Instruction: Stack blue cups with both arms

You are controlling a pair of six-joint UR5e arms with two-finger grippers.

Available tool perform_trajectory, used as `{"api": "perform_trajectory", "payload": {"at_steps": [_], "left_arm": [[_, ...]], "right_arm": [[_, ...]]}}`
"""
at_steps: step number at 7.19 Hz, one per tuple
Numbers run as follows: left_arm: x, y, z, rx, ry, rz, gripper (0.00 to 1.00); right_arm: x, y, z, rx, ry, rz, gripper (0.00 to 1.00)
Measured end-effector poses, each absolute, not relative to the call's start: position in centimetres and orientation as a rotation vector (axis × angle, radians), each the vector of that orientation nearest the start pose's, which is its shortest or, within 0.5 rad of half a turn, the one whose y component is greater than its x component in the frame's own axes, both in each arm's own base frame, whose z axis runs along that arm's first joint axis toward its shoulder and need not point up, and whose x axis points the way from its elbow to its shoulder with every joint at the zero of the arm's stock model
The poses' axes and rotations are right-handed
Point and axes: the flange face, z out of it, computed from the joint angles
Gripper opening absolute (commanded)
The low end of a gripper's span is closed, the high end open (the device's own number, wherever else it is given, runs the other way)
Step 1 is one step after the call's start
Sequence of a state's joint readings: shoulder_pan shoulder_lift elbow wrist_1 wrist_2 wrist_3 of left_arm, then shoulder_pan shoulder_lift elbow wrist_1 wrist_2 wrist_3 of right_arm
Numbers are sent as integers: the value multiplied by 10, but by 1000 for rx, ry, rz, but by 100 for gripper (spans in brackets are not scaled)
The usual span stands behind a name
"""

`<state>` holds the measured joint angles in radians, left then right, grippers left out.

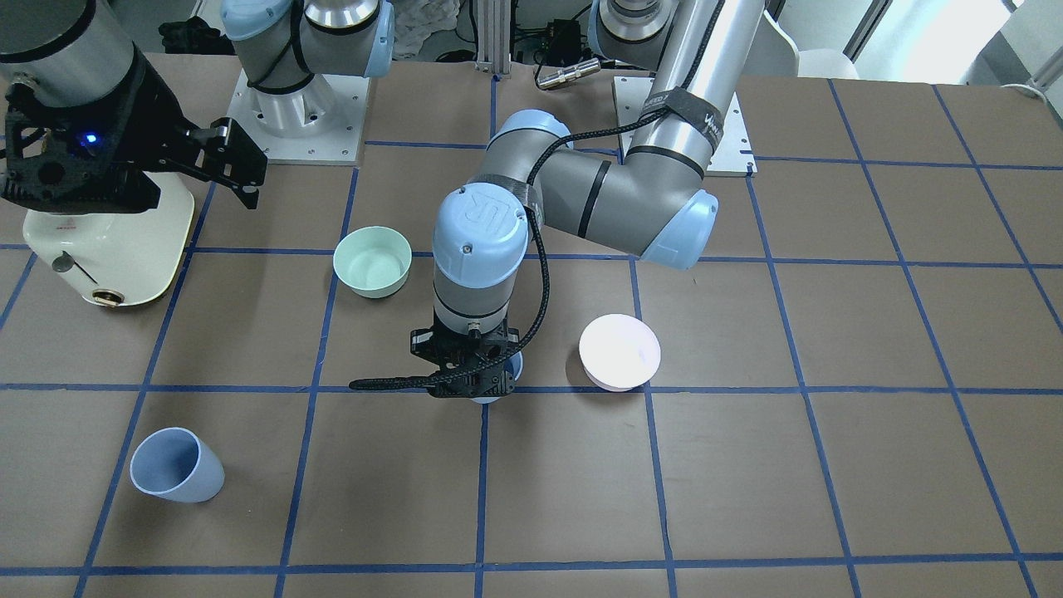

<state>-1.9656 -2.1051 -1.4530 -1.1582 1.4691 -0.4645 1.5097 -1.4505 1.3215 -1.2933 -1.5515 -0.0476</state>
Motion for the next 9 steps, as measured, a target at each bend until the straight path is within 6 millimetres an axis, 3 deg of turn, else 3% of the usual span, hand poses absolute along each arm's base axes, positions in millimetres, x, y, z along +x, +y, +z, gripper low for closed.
{"api": "perform_trajectory", "payload": {"at_steps": [2,3,4,6,8,9], "left_arm": [[-394,-565,256,-121,3217,100,100],[-391,-566,263,-127,3222,81,100],[-381,-574,286,-156,3236,31,100],[-350,-583,369,-240,3237,-12,100],[-312,-561,462,-294,3153,78,100],[-292,-542,487,-334,3091,161,100]], "right_arm": [[85,-548,506,42,3096,235,100],[75,-572,486,7,3096,204,100],[67,-601,462,-37,3102,141,100],[56,-653,404,-108,3131,43,100],[47,-686,344,-202,3180,60,100],[44,-695,318,-221,3190,89,100]]}}
